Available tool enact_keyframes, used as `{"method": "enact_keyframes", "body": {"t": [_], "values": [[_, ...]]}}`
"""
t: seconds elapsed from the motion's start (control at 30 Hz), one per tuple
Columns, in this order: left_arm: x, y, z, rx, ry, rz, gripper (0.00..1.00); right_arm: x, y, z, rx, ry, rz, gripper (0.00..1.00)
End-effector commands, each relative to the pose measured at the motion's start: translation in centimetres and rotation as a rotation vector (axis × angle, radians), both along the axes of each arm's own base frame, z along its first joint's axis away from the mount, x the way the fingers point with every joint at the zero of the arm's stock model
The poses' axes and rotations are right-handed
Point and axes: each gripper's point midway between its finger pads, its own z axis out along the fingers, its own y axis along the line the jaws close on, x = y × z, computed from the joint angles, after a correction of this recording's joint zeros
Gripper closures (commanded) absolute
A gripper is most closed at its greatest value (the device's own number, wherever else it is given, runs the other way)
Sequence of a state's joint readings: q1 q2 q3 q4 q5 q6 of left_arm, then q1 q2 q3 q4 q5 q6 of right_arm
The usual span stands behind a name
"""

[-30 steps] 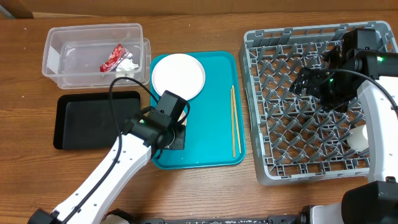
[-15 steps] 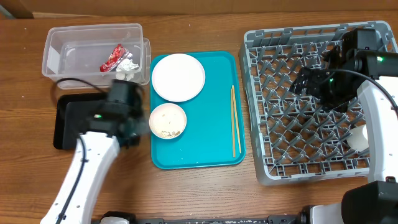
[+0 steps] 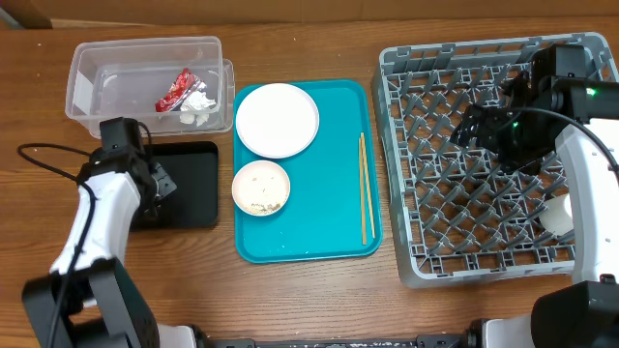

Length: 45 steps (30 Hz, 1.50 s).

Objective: Sort waste into correct bins and load items into the dishwasher
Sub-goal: 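Grasp the brown food scrap with the left gripper and drop it on the black tray, then grasp the rim of the pink rice bowl with the left gripper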

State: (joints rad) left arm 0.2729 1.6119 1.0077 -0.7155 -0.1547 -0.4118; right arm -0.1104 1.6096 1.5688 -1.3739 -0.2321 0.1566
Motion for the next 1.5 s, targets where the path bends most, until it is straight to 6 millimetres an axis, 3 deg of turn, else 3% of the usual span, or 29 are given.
{"method": "enact_keyframes", "body": {"t": [0.0, 0.1, 0.23, 0.3, 0.4, 0.53, 0.63, 0.73, 0.97, 1.13, 1.37, 1.47], "values": [[0.4, 1.9, -0.5, 0.016, 0.003, 0.032, 0.82, 0.1, 0.1, 0.1, 0.003, -0.005, 0.008, 0.0], [0.2, 2.6, -0.8, 0.012, 0.004, 0.056, 0.78, 0.1, 0.1, 0.1, 0.002, -0.005, 0.008, 0.0], [0.4, 3.0, -0.4, 0.008, -0.005, 0.066, 0.51, 0.0, 0.1, 0.1, 0.003, -0.003, 0.008, 0.0], [1.1, 2.6, 0.7, -0.018, -0.022, 0.05, 0.43, 0.0, 0.1, 0.1, 0.003, -0.002, 0.008, 0.0], [2.4, 1.9, 2.7, -0.061, -0.071, 0.01, 0.4, 0.0, 0.1, 0.1, 0.003, -0.003, 0.008, 0.0], [5.0, -0.7, 6.4, -0.127, -0.178, -0.109, 0.38, 0.0, 0.1, 0.1, 0.003, -0.003, 0.008, 0.0], [6.7, -4.3, 8.8, -0.151, -0.244, -0.275, 0.38, 0.0, 0.1, 0.1, 0.003, -0.003, 0.008, 0.0], [7.3, -8.7, 9.4, -0.173, -0.255, -0.427, 0.38, 0.0, 0.1, 0.1, 0.003, -0.003, 0.008, 0.0], [6.2, -19.4, 7.5, -0.191, -0.168, -0.725, 0.41, 0.0, 0.1, 0.1, 0.003, -0.003, 0.008, 0.0], [4.6, -24.7, 4.5, -0.135, -0.062, -0.878, 0.4, 0.0, 0.1, 0.1, 0.003, -0.003, 0.008, 0.0], [2.2, -28.6, -0.9, -0.113, 0.103, -0.994, 0.42, 0.0, 0.1, 0.1, 0.003, -0.003, 0.008, 0.0], [1.6, -28.8, -2.5, -0.113, 0.152, -1.002, 0.53, 0.0, 0.1, 0.1, 0.003, -0.003, 0.008, 0.0]]}}
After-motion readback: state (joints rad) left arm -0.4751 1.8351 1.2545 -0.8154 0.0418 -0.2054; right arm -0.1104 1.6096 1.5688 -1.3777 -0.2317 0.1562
